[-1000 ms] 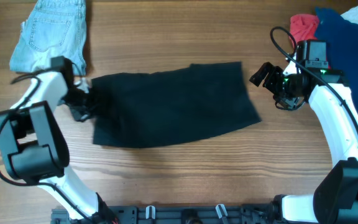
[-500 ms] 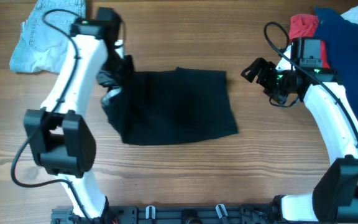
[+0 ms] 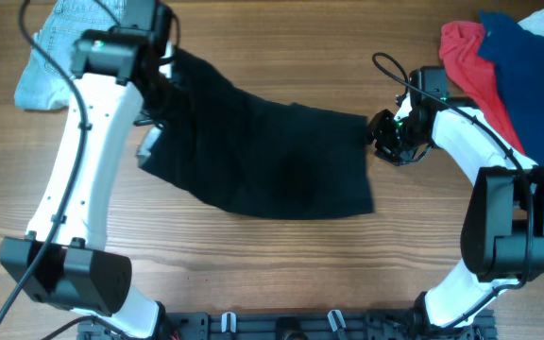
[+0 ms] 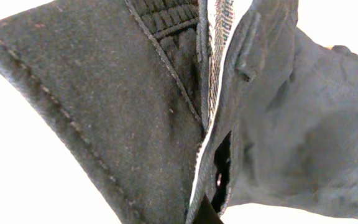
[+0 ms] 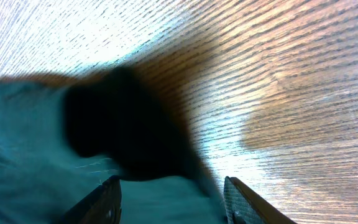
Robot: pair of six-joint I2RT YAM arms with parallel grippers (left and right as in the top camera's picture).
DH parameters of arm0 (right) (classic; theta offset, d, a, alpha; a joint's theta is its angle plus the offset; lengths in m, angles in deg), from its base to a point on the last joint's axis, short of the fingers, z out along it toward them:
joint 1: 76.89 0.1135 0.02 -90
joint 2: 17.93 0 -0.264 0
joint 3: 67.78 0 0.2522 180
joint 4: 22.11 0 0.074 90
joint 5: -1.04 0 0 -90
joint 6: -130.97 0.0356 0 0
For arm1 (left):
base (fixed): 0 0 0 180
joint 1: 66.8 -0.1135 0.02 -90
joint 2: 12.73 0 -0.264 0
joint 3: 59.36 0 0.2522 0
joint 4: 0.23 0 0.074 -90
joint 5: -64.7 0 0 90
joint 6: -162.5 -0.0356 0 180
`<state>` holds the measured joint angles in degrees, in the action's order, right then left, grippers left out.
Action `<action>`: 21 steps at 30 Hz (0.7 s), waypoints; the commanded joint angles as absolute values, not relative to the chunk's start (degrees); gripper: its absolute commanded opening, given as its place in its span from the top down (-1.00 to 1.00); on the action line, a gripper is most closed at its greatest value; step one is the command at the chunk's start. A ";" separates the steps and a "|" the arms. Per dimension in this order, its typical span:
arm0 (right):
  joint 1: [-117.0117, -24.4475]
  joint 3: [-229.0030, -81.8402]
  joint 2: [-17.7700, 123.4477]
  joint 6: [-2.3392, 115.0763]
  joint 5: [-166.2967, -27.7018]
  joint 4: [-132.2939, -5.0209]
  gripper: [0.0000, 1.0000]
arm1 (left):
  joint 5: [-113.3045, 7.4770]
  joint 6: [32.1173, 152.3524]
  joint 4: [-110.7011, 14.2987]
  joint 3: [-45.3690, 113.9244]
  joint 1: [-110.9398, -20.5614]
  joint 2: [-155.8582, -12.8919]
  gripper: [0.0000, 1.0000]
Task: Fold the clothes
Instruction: 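Grasp the left end with the left gripper and fold it toward the right gripper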
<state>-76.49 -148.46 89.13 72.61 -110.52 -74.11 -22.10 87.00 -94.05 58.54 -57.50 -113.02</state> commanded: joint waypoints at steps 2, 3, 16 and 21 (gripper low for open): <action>-74.61 -148.55 90.07 72.67 -110.04 -74.46 -0.05 | -20.04 87.07 -94.40 59.59 -61.67 -112.49 0.92; -72.64 -148.55 90.09 72.70 -109.99 -74.02 -0.06 | -20.08 87.07 -94.20 59.59 -61.72 -112.49 0.92; -62.78 -148.55 93.90 80.08 -102.63 -69.02 0.00 | -33.44 86.43 -89.63 59.59 -46.90 -112.65 0.92; -62.81 -148.57 94.27 80.15 -103.81 -68.17 0.00 | -36.52 86.48 -88.34 59.35 -43.40 -113.26 0.90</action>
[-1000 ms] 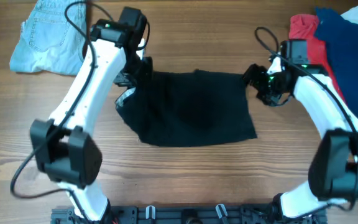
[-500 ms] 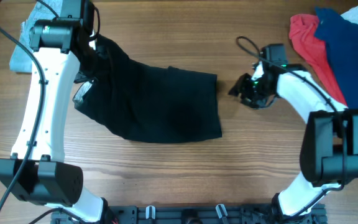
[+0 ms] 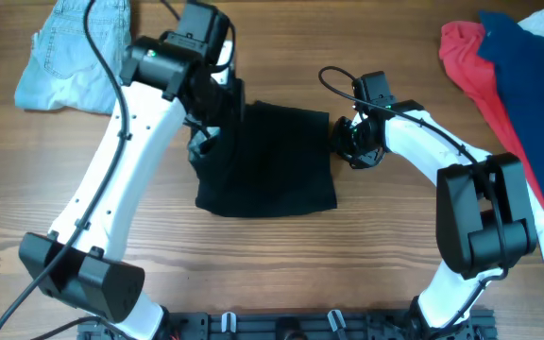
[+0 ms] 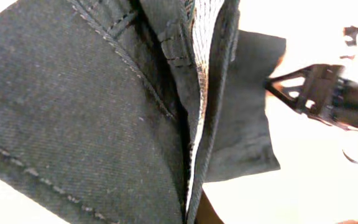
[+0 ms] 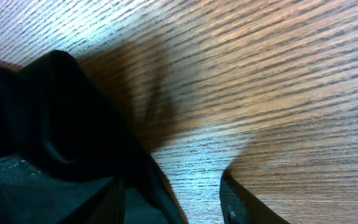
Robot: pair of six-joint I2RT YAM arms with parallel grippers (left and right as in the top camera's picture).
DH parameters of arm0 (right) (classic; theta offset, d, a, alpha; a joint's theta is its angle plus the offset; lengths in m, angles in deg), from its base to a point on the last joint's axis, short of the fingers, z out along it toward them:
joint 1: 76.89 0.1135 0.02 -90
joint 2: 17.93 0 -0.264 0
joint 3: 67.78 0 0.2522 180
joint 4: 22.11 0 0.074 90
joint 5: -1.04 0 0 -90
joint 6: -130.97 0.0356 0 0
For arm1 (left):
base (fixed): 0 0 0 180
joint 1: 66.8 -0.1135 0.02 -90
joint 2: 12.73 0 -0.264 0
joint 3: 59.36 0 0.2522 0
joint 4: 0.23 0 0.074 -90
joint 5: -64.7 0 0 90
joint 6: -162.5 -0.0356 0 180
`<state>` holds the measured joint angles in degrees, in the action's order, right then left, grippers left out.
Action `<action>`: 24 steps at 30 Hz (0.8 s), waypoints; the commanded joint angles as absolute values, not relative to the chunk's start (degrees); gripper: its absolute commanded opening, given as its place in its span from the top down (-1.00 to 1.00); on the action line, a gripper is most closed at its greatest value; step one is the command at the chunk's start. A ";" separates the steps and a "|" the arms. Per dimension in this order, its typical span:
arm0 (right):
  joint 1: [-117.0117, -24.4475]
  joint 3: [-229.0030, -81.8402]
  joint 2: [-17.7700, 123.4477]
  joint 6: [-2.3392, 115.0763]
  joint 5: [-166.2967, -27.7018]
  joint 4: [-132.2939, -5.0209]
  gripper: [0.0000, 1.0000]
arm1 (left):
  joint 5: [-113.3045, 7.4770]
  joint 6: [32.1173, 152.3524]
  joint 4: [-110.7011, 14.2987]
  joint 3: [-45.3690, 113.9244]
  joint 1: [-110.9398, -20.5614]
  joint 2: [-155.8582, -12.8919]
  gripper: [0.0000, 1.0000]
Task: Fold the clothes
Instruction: 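Grasp the left end with the left gripper and fold it toward the right gripper, then press the folded trousers flat with both grippers at the top edge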
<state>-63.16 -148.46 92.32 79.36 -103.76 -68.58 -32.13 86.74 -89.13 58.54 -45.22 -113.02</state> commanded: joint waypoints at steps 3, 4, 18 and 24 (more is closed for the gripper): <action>-62.78 -148.55 94.27 80.15 -104.03 -68.19 0.01 | -37.11 87.13 -88.25 59.30 -41.39 -114.18 0.88; -62.78 -148.55 94.27 80.11 -104.00 -68.14 0.02 | -37.37 87.13 -88.21 59.30 -40.56 -114.99 0.87; -62.59 -148.57 94.27 79.69 -103.98 -68.08 0.01 | -43.91 90.85 -78.42 59.28 -35.93 -123.64 0.85; -62.61 -148.57 94.27 78.44 -103.98 -68.47 -0.01 | -44.87 91.11 -78.07 59.28 -35.38 -126.88 0.80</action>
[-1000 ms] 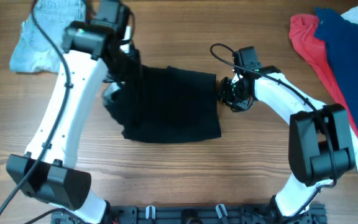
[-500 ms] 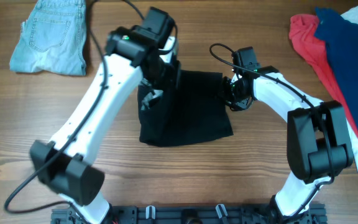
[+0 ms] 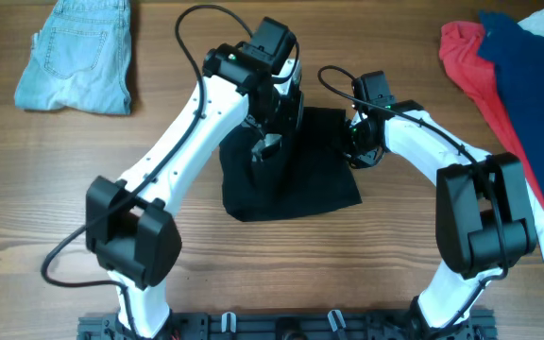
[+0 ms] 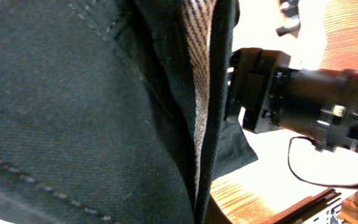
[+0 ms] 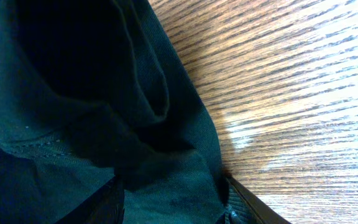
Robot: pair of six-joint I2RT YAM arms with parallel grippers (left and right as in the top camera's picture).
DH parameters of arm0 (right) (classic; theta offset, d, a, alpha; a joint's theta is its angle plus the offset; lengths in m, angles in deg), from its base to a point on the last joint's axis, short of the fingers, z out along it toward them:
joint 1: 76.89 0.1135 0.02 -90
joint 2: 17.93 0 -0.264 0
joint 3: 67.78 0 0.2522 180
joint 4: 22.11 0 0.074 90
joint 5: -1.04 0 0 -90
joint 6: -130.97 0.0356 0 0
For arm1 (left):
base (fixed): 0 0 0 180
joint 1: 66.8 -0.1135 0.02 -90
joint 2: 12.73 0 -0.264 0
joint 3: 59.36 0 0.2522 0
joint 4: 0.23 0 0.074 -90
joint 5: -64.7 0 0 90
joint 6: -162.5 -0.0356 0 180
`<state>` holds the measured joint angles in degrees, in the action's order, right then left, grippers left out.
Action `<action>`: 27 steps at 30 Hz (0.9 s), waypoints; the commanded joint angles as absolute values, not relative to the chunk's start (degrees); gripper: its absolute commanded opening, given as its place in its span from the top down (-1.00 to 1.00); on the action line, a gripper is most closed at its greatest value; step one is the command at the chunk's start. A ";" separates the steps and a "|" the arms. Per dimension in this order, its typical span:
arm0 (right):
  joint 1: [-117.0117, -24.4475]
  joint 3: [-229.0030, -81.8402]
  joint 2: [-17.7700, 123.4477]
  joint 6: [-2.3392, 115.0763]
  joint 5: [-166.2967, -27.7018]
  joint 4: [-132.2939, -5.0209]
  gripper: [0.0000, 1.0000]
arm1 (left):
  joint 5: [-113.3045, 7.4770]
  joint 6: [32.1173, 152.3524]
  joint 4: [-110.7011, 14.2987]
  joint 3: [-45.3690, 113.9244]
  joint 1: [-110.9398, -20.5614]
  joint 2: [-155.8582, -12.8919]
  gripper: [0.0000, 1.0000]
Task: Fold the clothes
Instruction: 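Press the folded trousers flat with both grippers at the top edge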
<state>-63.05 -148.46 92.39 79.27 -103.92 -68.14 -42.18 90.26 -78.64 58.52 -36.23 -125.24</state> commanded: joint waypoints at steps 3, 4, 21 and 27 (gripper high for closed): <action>-62.61 -148.57 94.27 78.62 -104.00 -68.23 -0.01 | -49.74 91.59 -75.05 59.28 -34.70 -126.88 0.84; -62.59 -148.57 94.27 78.60 -104.00 -68.27 0.01 | -49.72 92.31 -74.75 59.28 -34.37 -126.94 0.82; -72.84 -158.56 80.78 73.22 -96.99 -87.49 -0.60 | -49.68 92.46 -74.00 59.33 -33.89 -128.84 0.03; -72.97 -159.54 70.40 63.52 -109.51 -89.35 -0.52 | -38.84 94.15 -76.71 59.33 -40.12 -128.76 -0.06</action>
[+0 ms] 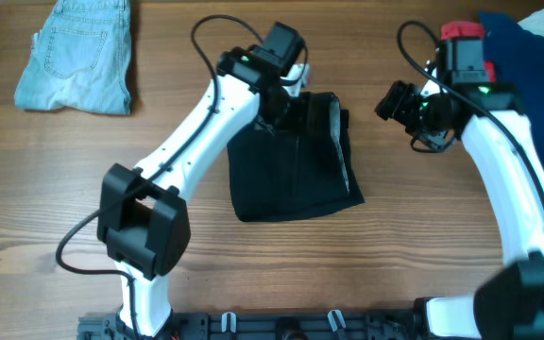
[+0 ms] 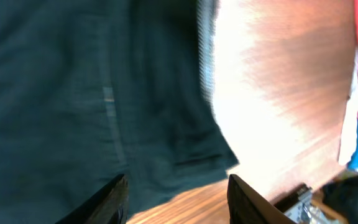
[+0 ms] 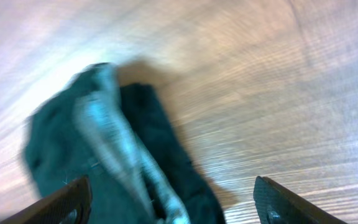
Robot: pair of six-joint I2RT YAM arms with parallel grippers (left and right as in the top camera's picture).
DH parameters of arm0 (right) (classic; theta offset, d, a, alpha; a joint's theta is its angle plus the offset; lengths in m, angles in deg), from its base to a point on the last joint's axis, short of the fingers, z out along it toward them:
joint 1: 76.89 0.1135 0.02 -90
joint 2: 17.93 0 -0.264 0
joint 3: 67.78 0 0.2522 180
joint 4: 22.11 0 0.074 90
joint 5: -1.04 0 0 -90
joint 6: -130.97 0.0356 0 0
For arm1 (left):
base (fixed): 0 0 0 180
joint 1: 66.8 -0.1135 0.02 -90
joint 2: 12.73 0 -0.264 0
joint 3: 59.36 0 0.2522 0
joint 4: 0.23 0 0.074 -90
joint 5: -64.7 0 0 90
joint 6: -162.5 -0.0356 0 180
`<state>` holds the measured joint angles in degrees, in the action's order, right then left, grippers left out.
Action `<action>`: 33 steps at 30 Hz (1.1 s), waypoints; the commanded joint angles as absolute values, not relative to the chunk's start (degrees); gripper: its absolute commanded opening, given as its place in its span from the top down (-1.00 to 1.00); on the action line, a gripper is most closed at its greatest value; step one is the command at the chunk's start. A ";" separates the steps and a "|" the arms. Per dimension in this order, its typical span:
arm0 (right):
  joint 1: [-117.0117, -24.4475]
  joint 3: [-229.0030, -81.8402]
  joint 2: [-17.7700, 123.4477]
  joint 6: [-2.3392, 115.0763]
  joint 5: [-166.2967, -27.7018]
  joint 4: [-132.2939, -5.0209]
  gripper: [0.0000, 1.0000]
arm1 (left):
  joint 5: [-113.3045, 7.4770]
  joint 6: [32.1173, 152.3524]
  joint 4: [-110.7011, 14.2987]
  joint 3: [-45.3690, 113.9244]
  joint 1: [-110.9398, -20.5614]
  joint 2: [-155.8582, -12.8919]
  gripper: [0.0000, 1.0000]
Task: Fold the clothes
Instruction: 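Press the folded trousers flat with both grippers at the top edge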
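Observation:
The black garment (image 1: 291,161) lies folded into a narrow block at mid-table, with a doubled edge along its right side. My left gripper (image 1: 277,111) hovers over its upper left part. In the left wrist view this gripper (image 2: 178,202) is open with nothing between the fingers and the dark cloth (image 2: 92,93) below. My right gripper (image 1: 392,102) sits to the right of the garment, clear of it. In the right wrist view it (image 3: 173,205) is open wide, with the garment (image 3: 104,155) ahead on the wood.
Light blue denim shorts (image 1: 78,52) lie at the far left. A red garment (image 1: 463,45), a dark blue one (image 1: 527,71) and a white cloth are piled at the far right. Bare wooden table (image 1: 395,246) shows in front of the garment.
Both grippers have let go of the black garment and stand open. The right gripper has moved right, clear of the cloth. The garment lies folded, its right edge doubled over.
At first the black garment lay spread wide, my left gripper holding its left end and my right its right edge. Then the left end was over the middle, then over the right half. Now the garment lies folded narrow and both grippers are off it.

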<state>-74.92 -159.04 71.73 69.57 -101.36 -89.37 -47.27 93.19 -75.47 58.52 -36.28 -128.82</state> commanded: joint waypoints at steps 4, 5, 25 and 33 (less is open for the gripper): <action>-66.85 -158.75 72.94 63.12 -111.35 -85.91 0.67 | -38.64 93.64 -79.73 59.24 -46.27 -128.89 0.66; -65.25 -158.65 74.29 63.65 -111.35 -84.97 0.77 | -39.43 92.49 -80.65 59.02 -46.86 -129.00 0.81; -74.83 -158.65 96.52 59.65 -123.50 -72.84 0.91 | -40.65 92.44 -71.71 43.59 -46.72 -129.87 0.72; -74.28 -157.18 84.19 52.94 -123.33 -89.37 0.63 | -40.72 92.49 -70.31 43.61 -46.72 -129.87 0.72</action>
<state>-74.74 -158.89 83.21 56.74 -124.05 -87.51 -40.15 92.97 -70.92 43.89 -46.66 -129.11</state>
